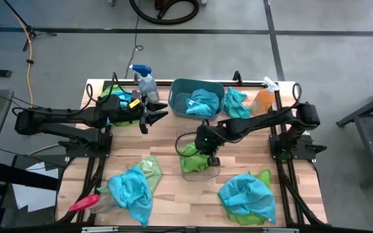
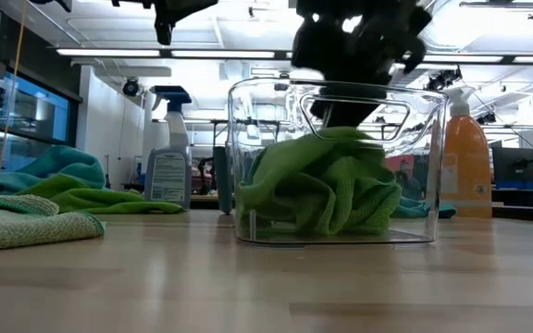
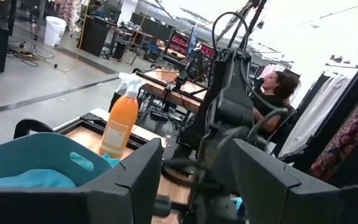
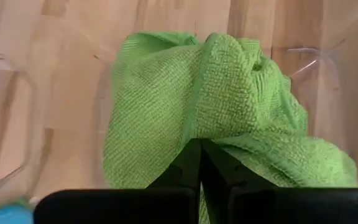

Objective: Sort microfiber towel by color & place in baskets
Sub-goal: Put the green microfiber towel into the transparent bin, then put the blue microfiber towel into the blue bin

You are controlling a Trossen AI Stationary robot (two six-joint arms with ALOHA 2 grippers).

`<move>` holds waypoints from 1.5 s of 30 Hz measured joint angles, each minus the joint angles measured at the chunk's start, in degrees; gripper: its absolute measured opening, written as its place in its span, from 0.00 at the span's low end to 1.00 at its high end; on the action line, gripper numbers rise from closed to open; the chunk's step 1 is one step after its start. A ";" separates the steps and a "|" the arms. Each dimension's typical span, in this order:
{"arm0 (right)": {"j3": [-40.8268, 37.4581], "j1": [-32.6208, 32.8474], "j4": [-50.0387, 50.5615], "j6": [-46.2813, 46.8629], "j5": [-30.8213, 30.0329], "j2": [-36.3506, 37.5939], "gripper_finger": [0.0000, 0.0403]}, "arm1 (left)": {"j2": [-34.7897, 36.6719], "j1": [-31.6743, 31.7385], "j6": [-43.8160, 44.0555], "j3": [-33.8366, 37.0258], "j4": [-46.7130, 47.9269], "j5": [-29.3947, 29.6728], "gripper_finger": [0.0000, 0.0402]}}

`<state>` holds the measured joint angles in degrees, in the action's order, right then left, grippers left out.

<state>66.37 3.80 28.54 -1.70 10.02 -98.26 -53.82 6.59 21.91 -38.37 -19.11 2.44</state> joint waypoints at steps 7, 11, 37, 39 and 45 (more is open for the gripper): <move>0.00 -0.06 -2.80 2.38 -0.15 -6.31 0.00 | 0.00 0.00 -0.09 0.00 0.06 0.39 0.44; 0.12 0.00 -3.37 7.10 0.19 -9.65 0.00 | 0.00 0.00 -0.13 0.00 0.32 0.92 0.44; -0.30 -2.31 -0.07 16.97 0.55 2.86 0.00 | 0.00 0.02 -0.57 -0.02 0.57 1.25 0.44; -0.24 -2.44 0.16 16.80 0.66 5.20 0.00 | 0.00 0.01 -0.55 -0.02 0.91 1.25 0.44; -0.19 -2.59 3.51 17.26 0.99 11.19 0.06 | 0.00 0.01 -0.57 -0.02 1.31 1.26 0.44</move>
<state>66.17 1.21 32.05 15.56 11.00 -87.06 -53.82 6.60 21.34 -38.39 -17.80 3.70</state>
